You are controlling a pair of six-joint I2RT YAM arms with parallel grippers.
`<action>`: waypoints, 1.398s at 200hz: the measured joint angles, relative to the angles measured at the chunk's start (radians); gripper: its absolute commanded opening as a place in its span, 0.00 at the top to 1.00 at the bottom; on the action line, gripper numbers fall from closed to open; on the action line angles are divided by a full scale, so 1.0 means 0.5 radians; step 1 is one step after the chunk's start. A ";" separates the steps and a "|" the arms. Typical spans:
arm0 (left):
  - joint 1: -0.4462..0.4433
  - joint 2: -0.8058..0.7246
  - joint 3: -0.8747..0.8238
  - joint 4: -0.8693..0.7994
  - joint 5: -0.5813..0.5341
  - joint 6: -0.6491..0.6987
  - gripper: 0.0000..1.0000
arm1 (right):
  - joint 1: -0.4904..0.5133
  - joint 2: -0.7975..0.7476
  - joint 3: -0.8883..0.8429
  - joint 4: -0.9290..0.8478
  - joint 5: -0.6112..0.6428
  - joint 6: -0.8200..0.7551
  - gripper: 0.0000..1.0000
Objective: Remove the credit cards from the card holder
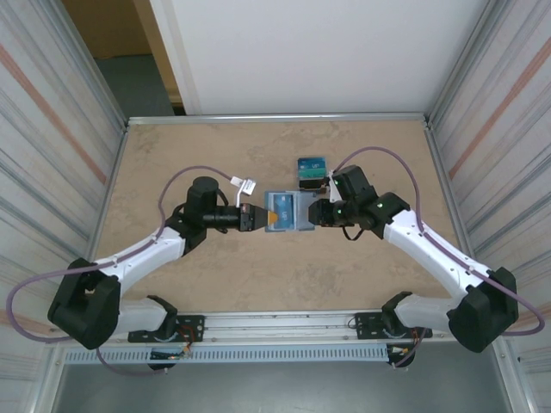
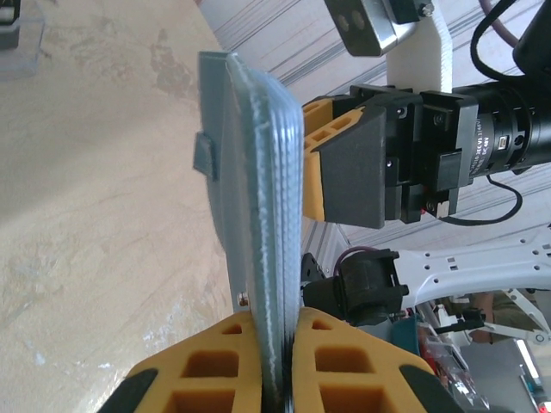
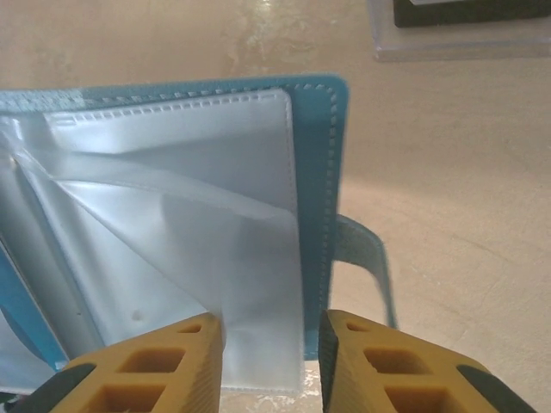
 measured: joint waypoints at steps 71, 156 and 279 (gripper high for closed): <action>0.000 0.140 -0.154 0.021 -0.013 -0.060 1.00 | -0.121 0.149 -0.113 -0.124 0.276 0.021 0.56; -0.101 0.385 -0.157 0.027 -0.110 -0.071 1.00 | -0.009 -0.053 -0.116 -0.187 0.307 0.079 0.73; -0.178 0.510 -0.156 0.208 -0.124 -0.179 1.00 | 0.224 0.259 -0.273 0.186 -0.007 0.321 0.98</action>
